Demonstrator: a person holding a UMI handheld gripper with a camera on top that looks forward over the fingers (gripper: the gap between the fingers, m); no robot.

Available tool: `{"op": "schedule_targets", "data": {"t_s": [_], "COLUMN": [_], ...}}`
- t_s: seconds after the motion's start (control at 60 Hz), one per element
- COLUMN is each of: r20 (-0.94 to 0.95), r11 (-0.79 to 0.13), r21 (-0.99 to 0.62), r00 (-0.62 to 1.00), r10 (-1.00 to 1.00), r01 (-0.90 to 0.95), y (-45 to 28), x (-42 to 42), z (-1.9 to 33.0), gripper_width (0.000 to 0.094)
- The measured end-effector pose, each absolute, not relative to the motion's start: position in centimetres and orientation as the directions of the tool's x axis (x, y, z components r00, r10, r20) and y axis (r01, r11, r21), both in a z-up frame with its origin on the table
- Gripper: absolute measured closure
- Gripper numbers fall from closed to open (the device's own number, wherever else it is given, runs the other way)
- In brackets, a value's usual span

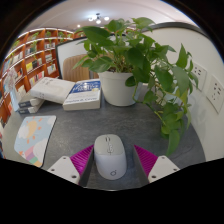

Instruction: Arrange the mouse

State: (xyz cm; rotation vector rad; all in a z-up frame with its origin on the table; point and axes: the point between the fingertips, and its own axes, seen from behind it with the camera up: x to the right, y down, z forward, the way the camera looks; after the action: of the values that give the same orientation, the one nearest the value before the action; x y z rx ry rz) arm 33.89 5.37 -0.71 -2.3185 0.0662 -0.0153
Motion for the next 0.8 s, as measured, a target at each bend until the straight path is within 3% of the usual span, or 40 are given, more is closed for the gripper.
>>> {"op": "schedule_targets", "data": {"t_s": [0.083, 0.117, 0.217, 0.367, 0.433, 0.667, 0.8], "r20": [-0.017, -0.018, -0.002, 0.009, -0.005, 0.062, 0.088], "r11": [-0.677, -0.674, -0.673, -0.708, -0.739, -0.556, -0.458], "r21": [-0.733, -0.735, -0.736, -0.702, -0.666, -0.830, -0.889], "r00": [0.997, 0.996, 0.994, 0.992, 0.991, 0.986, 0.985], "r10": [-0.081, -0.092, -0.113, -0.124, -0.132, -0.157, -0.150], "r01": [-0.067, -0.076, -0.078, -0.082, -0.102, -0.037, 0.010], "y": [5.8, 6.0, 6.2, 6.0, 5.5, 6.9, 8.0], "x": [34.1, 34.3, 34.5, 34.3, 33.5, 27.6, 21.3], "z": [-0.7, -0.7, -0.7, -1.0, -0.2, 17.6, 24.4], "gripper_width": [0.0309, 0.0413, 0.0437, 0.0554, 0.0557, 0.0557, 0.0558]}}
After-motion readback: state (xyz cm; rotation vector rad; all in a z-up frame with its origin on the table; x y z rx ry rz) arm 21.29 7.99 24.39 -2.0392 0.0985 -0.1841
